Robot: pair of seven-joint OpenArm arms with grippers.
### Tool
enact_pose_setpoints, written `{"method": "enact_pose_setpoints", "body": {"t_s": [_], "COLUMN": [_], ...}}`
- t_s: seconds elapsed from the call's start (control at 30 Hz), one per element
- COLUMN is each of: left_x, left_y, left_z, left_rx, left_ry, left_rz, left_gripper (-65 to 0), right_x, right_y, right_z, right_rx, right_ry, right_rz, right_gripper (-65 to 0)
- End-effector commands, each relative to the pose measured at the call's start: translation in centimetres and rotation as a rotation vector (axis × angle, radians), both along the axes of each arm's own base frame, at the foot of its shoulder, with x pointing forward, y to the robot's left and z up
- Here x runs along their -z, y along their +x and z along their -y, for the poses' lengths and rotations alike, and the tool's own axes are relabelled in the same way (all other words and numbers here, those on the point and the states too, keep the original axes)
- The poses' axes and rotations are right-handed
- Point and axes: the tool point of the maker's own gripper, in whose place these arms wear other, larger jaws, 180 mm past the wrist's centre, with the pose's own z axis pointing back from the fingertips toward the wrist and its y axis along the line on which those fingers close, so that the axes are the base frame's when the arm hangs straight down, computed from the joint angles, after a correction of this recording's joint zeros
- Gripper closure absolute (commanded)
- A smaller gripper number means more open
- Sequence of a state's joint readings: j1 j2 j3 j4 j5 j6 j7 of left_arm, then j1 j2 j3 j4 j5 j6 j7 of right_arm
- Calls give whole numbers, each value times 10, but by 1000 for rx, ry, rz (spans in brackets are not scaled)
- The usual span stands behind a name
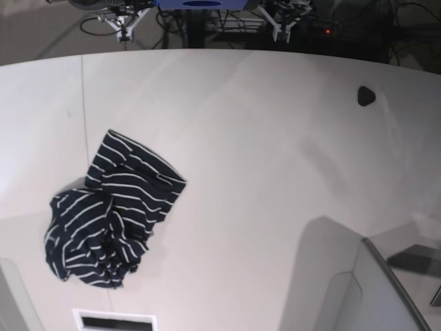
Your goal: Layout the t-shirt on the table in an organized manner, then fold the t-shirt properly
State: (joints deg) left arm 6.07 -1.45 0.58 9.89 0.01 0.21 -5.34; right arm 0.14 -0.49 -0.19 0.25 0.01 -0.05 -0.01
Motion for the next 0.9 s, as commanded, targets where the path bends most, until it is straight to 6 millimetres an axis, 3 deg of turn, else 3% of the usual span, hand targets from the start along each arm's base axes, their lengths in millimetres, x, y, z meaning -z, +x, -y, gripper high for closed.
{"method": "enact_pose_setpoints", "body": {"t_s": [0.0,0.83,0.87], "left_x": [0,0,0], "left_y": [-4,-4,-4], "left_z": [-2,-1,-1], "left_rx": [5,5,5], "left_ry": [8,6,6], "left_rz": [-4,-4,-4], "left_gripper": [0,0,-56], "right_x": [0,0,0], "right_y": [0,0,0], "right_z": [0,0,0], "right_rx": [11,11,11], "right_ry": [-3,-3,-3], "right_rz": [-1,-1,-1], "right_gripper": [0,0,0]}}
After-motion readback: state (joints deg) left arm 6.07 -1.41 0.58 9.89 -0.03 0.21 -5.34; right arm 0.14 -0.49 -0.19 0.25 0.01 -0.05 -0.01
